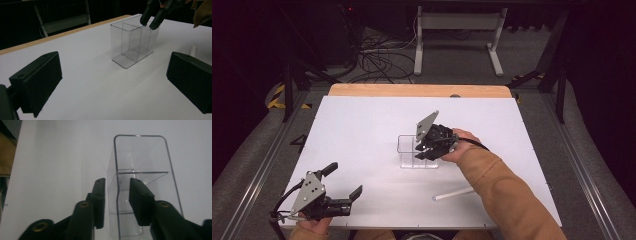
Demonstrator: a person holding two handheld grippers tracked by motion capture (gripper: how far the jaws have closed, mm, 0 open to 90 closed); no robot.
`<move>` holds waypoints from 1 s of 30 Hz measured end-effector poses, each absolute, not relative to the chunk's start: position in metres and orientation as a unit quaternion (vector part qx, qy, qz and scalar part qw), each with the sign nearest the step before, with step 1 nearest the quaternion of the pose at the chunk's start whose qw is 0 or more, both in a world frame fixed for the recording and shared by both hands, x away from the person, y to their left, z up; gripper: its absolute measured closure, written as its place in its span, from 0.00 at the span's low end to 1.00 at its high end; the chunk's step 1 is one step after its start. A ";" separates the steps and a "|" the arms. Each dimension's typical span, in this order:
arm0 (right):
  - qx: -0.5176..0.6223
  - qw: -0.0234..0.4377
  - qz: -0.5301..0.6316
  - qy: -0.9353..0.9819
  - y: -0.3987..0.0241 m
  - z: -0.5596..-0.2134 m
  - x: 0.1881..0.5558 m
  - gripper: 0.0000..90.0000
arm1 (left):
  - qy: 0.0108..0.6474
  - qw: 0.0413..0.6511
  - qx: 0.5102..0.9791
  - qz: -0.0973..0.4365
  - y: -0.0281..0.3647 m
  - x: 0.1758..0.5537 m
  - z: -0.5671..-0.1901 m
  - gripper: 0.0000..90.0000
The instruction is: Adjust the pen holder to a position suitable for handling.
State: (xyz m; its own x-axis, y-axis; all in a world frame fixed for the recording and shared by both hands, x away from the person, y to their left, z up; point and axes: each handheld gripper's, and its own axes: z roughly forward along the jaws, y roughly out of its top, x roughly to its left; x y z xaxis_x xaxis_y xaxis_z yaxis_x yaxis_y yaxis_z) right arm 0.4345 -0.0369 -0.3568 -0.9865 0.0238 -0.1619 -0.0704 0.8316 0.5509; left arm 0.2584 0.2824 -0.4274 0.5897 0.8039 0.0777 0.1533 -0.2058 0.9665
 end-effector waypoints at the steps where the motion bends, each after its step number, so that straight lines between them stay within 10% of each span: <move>1: -0.009 0.083 0.301 0.950 -0.040 -0.354 0.433 0.63 | 0.336 0.534 0.714 0.304 0.283 0.258 -0.427 0.01; 9: 0.010 0.104 0.364 0.926 -0.071 -0.329 0.414 0.40 | 0.335 0.533 0.715 0.305 0.282 0.258 -0.427 0.01; 30: 0.052 0.122 0.391 0.911 -0.113 -0.331 0.388 0.28 | 0.335 0.534 0.714 0.306 0.281 0.258 -0.427 0.01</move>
